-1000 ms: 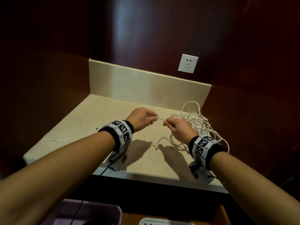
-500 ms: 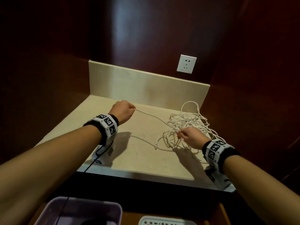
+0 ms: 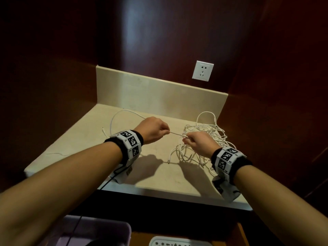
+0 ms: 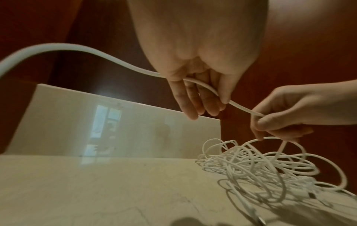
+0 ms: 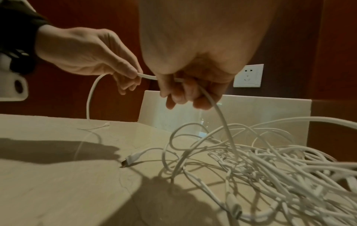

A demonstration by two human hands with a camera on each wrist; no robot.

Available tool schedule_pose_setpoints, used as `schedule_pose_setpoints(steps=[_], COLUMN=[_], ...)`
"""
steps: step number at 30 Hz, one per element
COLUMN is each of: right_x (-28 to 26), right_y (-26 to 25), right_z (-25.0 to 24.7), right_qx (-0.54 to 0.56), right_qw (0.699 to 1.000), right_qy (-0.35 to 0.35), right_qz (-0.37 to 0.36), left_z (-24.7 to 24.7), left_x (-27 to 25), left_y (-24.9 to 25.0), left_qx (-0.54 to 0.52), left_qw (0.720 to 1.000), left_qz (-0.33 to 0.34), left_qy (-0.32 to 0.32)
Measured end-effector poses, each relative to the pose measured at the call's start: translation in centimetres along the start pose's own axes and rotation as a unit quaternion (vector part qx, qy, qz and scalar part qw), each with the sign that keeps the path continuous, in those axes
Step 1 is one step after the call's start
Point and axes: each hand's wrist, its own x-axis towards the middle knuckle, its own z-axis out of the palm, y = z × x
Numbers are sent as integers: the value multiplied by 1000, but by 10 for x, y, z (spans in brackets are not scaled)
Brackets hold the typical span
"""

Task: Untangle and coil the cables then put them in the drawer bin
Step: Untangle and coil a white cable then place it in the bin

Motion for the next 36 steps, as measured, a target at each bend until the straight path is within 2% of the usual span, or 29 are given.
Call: schedule_pose_setpoints(steps=[4, 8, 10, 14, 19, 24, 29, 34, 36], right_x=[-7, -5, -2, 7, 10, 6, 1, 5, 11], right_y=[6, 6, 1, -11, -19, -10, 4, 11, 8], right_z=[-5, -4, -2, -1, 3, 12, 7, 1, -1], right_qx=[42, 62, 71, 73, 86, 91, 109, 103, 99], right_qw=[999, 998, 997, 995, 993, 996, 994, 995, 995], right_qy=[-11, -2, 21, 55, 62, 0, -31, -16, 2], right_qz=[3, -10, -22, -50, -50, -18, 0, 5, 2], left_z=[-4, -4, -2, 5, 3, -7, -8, -3, -1], left_x=[-6, -8, -8, -2, 1, -1, -3, 0, 3], left_y=[-24, -37, -33, -16, -11, -33, -53, -56, -49], left_qx=[6, 3, 26, 12, -31, -80, -91, -48, -25], left_qw=[996, 987, 989, 996, 996, 984, 971, 968, 972], left_qz=[-78, -156, -148, -86, -77, -138, -197, -241, -228], left_qy=[37, 23, 7, -10, 28, 83, 98, 50, 38])
